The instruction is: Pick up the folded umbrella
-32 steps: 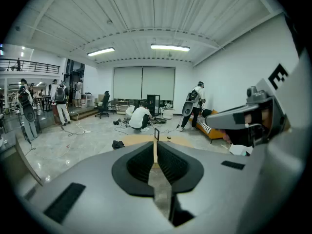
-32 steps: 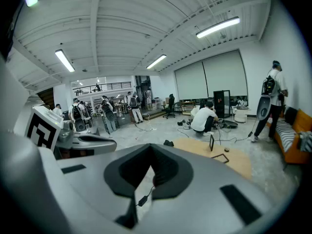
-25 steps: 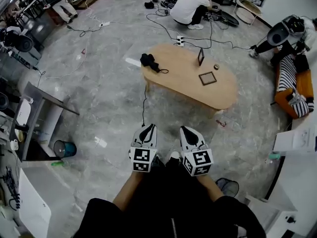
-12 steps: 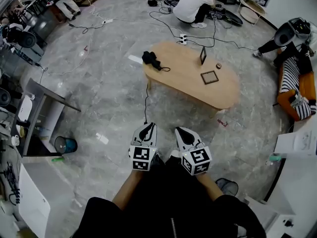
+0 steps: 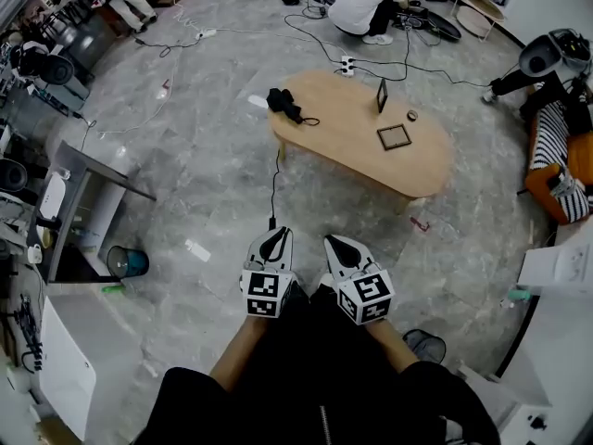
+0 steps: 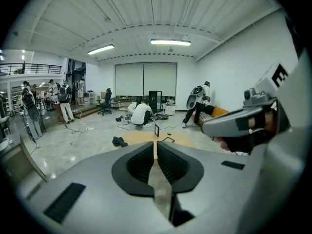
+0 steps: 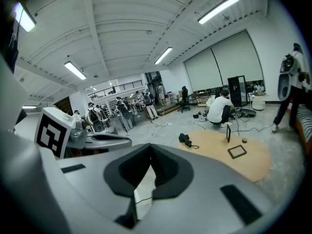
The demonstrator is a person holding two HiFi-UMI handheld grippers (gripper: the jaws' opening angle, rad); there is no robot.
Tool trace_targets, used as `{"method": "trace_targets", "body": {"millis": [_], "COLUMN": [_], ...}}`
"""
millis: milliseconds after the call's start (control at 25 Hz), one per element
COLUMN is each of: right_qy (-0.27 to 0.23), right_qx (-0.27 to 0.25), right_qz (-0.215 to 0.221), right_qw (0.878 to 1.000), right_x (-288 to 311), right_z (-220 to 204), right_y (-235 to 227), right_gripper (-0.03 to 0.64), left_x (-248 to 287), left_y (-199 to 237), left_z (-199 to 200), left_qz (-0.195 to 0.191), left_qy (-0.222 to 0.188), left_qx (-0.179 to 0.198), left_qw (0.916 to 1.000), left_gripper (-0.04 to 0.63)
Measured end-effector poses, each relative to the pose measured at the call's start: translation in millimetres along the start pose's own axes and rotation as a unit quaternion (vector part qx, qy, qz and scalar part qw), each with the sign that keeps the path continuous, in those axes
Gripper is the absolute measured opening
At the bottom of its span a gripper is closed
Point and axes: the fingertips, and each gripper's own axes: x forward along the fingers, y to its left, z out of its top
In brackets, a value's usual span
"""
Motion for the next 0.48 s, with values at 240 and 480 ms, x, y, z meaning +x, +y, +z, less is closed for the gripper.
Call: {"method": "trace_targets", "body": {"millis": [240,480], "right_qy": [-0.002,-0.005], "right_qx": [0.015,0.020], "right_qz": [0.014,0.012], "right_qw": [1.000,1.000], "right_x": [-13.6,-15.5], "right_z": [-5.4,-5.0], "right_y": [-9.1,-16.6], "right_gripper": [0.011,0.011], "left_x": [-0.7,6.8], "left_y": [-13.8,-22.1], "left_z": [-3.0,0.4], "left_qz": [0.009,0.002], "left_qy": [0.012,0.017], "left_qx": [-0.005,-0.003], "left_qw": [0.9999,0.9999], "left_gripper": [0.030,0.031]}}
